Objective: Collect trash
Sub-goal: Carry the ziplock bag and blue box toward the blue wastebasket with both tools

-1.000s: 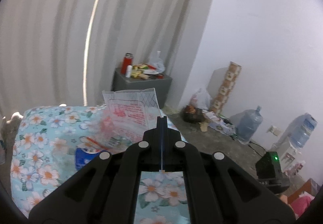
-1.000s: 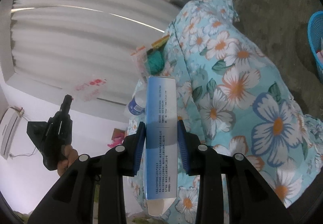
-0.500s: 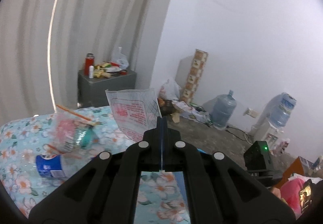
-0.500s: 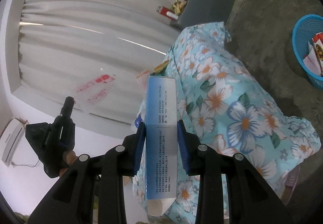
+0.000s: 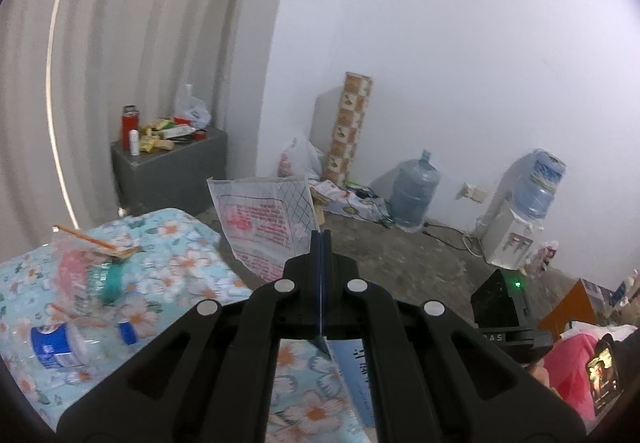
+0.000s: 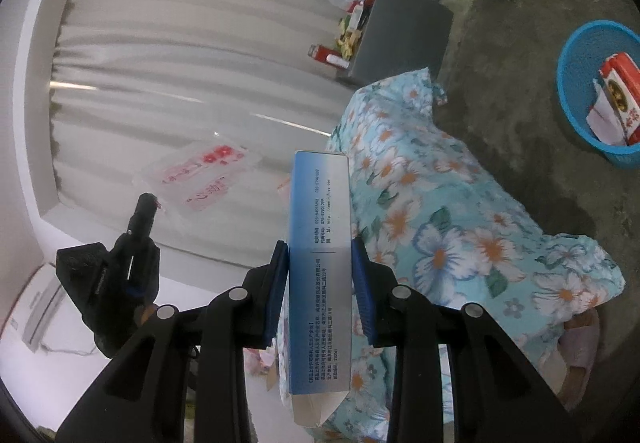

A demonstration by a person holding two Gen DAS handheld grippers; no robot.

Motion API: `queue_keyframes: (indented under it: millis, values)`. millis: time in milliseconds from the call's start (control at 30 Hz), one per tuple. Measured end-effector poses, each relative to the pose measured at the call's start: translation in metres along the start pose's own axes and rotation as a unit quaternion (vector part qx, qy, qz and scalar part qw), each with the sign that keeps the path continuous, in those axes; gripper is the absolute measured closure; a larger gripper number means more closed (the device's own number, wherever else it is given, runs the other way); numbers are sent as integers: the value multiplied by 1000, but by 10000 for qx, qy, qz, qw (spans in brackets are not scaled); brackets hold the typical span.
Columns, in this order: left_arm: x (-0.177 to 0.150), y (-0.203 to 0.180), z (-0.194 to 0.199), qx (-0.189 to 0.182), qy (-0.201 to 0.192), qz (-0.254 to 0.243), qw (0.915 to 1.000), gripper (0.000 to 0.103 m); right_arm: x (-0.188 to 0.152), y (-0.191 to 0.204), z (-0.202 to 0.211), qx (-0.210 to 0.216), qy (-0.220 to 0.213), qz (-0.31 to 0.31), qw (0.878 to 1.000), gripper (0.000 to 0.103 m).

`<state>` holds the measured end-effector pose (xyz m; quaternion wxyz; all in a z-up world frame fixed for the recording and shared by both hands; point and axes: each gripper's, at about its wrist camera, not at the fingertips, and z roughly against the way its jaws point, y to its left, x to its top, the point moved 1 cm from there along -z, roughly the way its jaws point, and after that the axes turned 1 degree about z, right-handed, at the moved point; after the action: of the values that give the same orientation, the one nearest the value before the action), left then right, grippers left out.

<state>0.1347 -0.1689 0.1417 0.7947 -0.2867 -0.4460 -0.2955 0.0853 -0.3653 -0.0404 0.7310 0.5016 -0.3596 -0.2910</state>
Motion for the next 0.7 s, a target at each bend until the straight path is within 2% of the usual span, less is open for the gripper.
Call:
queue_keyframes:
  millis: [467,700]
  values:
    - [-1,-50,-96,-512,695,-458,9952,103,21,-53,51,-173,-679,-530,9961,72]
    - [-11,-79,-159,-836,1160,-802,9865,103,37,-84,73,-382,-1081,-786,9903,72]
